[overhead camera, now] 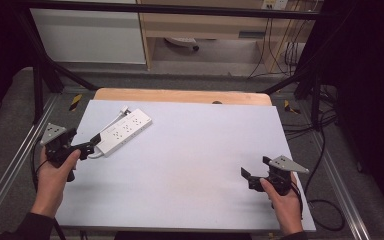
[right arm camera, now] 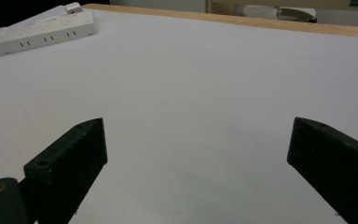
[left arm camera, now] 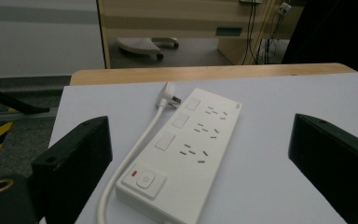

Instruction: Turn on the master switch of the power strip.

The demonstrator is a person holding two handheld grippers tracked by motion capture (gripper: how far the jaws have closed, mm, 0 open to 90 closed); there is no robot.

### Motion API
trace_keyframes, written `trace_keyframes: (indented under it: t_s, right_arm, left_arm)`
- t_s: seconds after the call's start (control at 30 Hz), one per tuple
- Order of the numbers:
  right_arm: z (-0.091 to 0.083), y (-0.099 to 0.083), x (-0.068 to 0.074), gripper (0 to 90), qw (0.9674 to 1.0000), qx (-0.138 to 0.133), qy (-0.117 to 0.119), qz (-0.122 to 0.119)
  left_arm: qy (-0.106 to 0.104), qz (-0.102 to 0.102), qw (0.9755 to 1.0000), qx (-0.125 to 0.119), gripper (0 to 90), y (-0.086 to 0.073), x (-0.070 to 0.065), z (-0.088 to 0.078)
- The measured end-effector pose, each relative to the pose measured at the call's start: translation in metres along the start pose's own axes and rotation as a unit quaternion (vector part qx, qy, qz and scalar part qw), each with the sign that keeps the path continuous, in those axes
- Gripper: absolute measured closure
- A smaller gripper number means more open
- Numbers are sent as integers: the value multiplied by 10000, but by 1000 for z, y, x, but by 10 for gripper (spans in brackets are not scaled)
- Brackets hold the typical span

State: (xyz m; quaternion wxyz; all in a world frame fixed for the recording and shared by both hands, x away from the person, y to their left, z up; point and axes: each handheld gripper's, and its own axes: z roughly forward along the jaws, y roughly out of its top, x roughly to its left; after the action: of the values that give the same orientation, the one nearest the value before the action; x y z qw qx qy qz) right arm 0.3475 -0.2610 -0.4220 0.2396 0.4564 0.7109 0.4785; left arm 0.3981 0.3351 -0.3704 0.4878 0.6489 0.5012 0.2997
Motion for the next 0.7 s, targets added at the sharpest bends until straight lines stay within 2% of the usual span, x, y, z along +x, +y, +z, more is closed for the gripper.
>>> trace_keyframes:
  t_s: [0.23,0.7]
  right_arm:
    - [1,0,1,55,10000,2,-1,-42]
    - [5,-1,4,51,9999,70,98,-112]
  left_arm:
    - [15,-22,10000,41,64,0,0,12]
    - [1,130,9996,267,64,-2,1,31]
